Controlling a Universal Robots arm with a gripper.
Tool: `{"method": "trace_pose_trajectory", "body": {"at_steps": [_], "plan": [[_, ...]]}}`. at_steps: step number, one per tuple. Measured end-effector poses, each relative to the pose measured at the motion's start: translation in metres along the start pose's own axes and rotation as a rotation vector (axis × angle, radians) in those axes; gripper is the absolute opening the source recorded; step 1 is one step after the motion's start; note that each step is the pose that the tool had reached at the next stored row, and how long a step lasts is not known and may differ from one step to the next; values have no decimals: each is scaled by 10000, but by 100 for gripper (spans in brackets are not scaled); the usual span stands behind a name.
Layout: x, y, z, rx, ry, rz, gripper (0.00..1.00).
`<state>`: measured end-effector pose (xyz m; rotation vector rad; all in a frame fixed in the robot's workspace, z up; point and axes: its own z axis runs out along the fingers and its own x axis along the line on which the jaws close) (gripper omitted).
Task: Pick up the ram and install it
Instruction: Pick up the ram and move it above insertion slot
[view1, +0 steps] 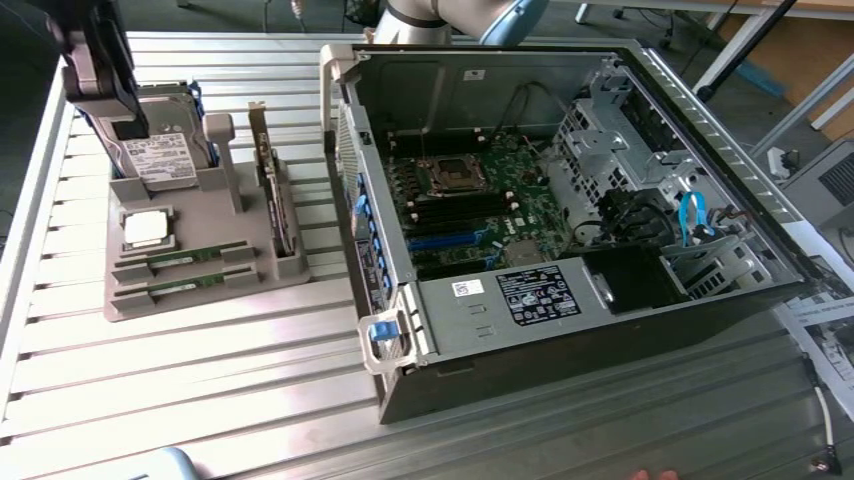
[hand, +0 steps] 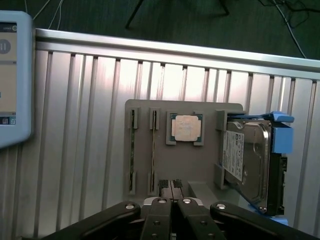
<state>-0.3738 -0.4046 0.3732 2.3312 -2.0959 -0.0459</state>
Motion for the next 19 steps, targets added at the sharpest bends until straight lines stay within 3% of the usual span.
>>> {"method": "trace_pose_trajectory", "body": {"at_steps": [12, 19], "plan": [[3, -4, 175, 0, 13, 1, 11], [5, -7, 285, -4, 48, 2, 11]]}}
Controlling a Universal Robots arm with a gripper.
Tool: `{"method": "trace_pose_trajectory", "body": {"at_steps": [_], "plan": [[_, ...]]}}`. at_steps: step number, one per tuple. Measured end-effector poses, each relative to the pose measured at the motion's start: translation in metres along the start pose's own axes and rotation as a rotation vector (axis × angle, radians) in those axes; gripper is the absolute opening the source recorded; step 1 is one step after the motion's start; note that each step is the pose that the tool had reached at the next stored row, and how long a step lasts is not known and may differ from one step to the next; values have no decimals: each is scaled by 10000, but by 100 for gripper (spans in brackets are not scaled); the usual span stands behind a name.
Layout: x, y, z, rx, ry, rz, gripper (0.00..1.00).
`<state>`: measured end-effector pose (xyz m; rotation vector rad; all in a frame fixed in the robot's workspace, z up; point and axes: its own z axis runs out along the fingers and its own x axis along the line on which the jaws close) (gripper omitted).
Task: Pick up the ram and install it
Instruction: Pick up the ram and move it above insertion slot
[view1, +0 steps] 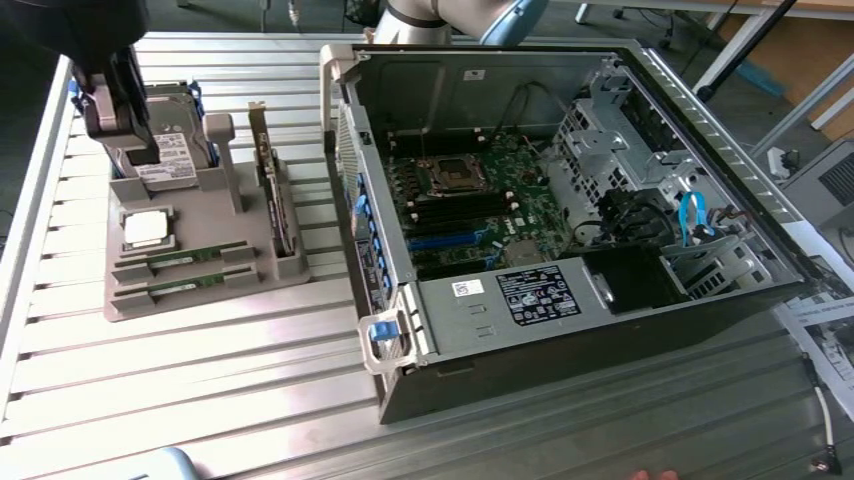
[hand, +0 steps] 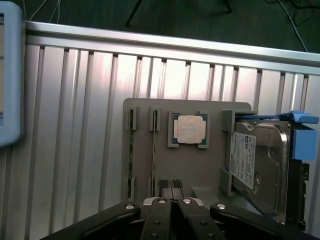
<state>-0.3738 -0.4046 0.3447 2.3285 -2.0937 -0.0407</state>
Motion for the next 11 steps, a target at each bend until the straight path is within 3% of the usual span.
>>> {"method": "trace_pose_trajectory", "body": {"at_steps": [11], "plan": [[2, -3, 112, -11, 78, 2, 11]]}}
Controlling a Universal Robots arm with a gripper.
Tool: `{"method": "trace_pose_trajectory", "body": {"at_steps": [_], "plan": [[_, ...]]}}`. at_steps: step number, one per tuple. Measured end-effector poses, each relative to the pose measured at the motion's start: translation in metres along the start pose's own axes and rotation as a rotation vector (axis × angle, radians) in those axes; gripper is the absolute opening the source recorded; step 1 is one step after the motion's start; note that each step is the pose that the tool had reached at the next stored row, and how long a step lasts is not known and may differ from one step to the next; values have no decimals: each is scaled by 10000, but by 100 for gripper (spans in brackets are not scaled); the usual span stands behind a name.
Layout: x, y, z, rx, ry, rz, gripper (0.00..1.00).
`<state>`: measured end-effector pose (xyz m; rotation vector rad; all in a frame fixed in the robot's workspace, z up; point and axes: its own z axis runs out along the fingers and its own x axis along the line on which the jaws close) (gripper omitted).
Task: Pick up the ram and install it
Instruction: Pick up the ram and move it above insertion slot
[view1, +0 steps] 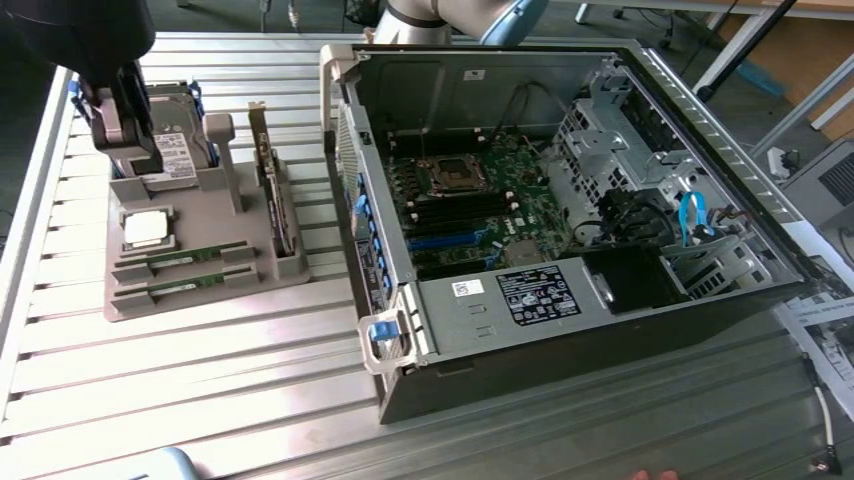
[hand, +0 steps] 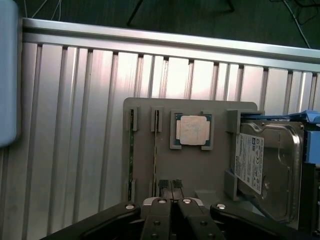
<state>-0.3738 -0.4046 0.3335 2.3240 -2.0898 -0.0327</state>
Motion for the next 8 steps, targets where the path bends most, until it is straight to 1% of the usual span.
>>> {"method": "trace_pose_trajectory", "body": {"at_steps": [2, 4, 6, 8], "plan": [[0, 0, 2, 2, -1, 0, 11], [0, 0, 23, 4, -2, 0, 11], [0, -2, 62, 3, -2, 0, 11], [0, -3, 128, 3, -2, 0, 11]]}}
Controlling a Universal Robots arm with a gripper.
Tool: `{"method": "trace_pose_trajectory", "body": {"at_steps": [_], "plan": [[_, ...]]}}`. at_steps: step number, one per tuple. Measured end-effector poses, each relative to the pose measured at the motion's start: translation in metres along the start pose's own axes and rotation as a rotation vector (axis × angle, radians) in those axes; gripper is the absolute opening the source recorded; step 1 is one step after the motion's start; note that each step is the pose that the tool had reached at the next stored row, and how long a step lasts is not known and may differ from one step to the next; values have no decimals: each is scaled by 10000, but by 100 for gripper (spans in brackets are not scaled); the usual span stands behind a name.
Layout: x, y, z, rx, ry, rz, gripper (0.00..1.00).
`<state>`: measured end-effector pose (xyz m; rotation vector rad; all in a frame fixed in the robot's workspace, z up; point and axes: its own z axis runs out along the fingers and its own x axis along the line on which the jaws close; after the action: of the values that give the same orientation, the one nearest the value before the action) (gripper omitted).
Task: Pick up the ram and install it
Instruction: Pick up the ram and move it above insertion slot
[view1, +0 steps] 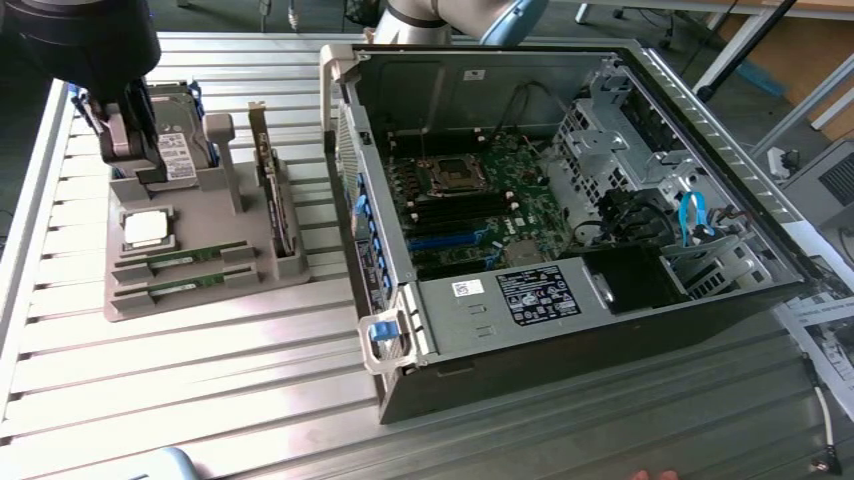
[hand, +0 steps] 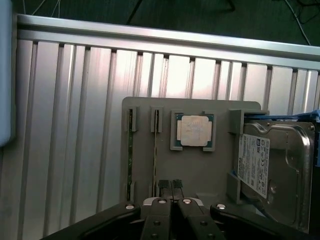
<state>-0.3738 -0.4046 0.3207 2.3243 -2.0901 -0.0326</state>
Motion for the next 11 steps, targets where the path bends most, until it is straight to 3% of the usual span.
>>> {"method": "trace_pose_trajectory", "body": {"at_steps": [11], "plan": [[1, -4, 139, 0, 0, 0, 11]]}}
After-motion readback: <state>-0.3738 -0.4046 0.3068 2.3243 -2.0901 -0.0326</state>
